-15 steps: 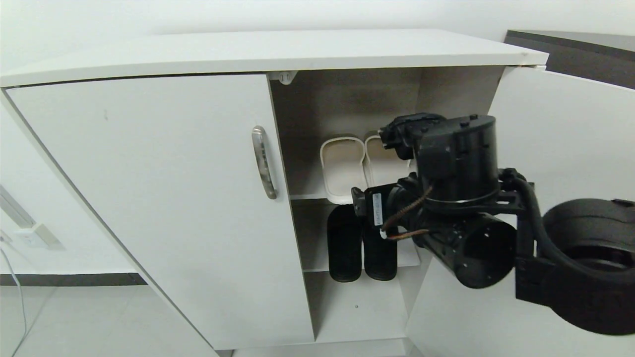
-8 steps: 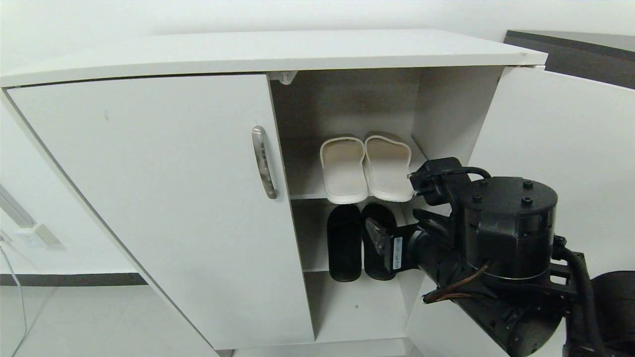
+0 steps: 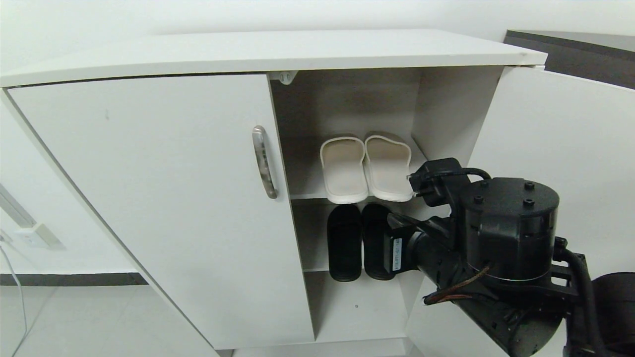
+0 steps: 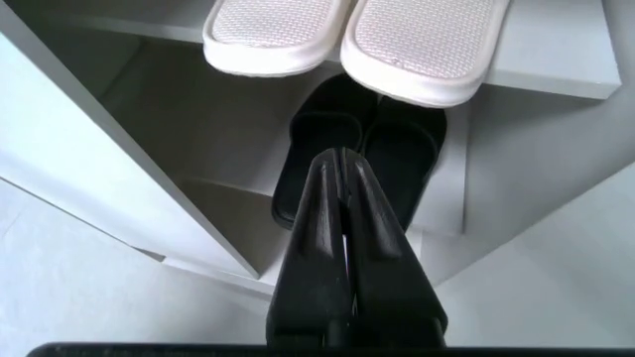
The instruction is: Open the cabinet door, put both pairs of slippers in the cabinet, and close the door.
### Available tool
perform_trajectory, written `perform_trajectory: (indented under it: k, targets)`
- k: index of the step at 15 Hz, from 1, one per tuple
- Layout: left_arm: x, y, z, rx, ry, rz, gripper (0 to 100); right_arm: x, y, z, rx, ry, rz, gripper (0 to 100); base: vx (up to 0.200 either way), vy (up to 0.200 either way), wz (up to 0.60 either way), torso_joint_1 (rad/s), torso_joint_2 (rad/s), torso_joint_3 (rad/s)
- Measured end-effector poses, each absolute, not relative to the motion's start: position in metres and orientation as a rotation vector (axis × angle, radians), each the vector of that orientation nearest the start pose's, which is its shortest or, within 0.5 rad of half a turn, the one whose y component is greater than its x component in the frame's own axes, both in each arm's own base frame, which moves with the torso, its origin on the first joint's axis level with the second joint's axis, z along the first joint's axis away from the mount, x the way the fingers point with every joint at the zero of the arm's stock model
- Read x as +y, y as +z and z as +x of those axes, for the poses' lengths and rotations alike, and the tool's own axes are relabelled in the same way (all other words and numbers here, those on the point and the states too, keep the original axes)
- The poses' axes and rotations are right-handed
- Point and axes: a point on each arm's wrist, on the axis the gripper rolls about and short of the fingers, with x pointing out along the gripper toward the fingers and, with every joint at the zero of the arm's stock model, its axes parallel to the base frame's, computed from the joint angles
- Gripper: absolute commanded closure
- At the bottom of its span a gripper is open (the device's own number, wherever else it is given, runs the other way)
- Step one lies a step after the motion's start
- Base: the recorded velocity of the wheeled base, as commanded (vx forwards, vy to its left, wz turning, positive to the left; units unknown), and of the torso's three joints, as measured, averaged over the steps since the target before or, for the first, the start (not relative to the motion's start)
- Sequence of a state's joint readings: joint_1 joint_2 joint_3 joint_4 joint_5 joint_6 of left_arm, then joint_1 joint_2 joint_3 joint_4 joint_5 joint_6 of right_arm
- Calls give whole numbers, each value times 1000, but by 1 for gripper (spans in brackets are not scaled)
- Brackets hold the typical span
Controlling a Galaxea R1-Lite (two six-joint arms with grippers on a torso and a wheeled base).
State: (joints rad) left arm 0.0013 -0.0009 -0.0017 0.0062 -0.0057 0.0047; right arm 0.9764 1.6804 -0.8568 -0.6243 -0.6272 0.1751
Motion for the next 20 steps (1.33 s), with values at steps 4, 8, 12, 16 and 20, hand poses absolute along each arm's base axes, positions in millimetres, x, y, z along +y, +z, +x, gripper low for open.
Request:
perform_trajectory:
  k: [4,8,12,16,20]
  targets:
    - [0,75,-23,4,-4,4,100,244,201,180,173,335,25,100,-200,0,0,4,4,4]
    - [0,75,-23,3,-4,2,100,244,199,180,177,337,20,100,-200,0,0,1,1,4]
    - [0,76,-23,2,-5,2,100,244,197,180,181,336,16,100,-200,0,0,4,4,0]
    - [0,76,-23,2,-4,2,100,245,195,180,186,336,13,100,-200,0,0,2,2,1]
    - [0,76,-23,2,-4,2,100,247,190,182,197,334,6,100,-100,0,0,2,0,0]
